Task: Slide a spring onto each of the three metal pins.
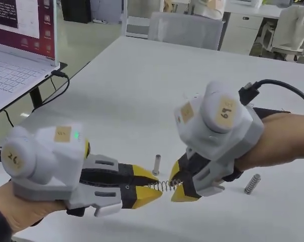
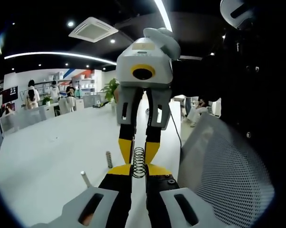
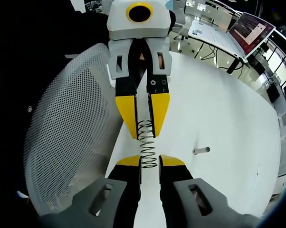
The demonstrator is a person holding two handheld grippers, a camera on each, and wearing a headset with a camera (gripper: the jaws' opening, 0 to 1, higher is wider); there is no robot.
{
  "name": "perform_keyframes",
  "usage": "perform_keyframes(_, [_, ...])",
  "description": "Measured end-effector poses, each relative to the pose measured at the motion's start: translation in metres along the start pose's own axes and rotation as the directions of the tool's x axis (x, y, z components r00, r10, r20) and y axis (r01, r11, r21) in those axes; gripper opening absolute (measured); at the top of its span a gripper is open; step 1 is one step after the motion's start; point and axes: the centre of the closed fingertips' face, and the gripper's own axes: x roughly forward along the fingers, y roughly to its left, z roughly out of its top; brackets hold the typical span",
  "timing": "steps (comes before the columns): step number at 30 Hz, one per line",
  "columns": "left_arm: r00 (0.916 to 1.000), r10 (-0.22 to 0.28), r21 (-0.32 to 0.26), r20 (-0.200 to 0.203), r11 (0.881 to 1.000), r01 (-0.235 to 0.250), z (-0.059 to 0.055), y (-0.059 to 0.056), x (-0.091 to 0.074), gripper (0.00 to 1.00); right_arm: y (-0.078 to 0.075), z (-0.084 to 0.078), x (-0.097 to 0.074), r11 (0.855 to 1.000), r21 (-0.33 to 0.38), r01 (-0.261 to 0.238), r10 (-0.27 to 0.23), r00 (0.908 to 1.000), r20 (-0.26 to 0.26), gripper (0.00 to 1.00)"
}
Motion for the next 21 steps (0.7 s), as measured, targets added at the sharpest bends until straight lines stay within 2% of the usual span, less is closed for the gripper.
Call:
perform_keyframes(11, [1.0, -0.002, -0.007, 0.003, 1.0, 0.002, -0.001, 0.001, 0.001, 0.02, -0.001, 0.0, -0.003, 1.0, -0.014, 0.012, -0.012, 0.9999, 0.007, 0.09])
perform_keyframes(15, [0.9999, -0.002, -0.004, -0.016, 1.0, 0.002, -0.005, 0.001, 0.004, 0.02, -0.002, 0.004, -0.007, 1.0, 0.0, 0.018, -0.018, 0.9996, 0.021, 0.09])
perform_keyframes(21, [0.9997, -0.001, -0.006, -0.024, 1.0, 0.001, -0.009, 0.001, 0.007, 0.02, -0.002, 0.011, -0.011, 1.0, -0.003, 0.018, -0.018, 0.9993, 0.034, 0.09])
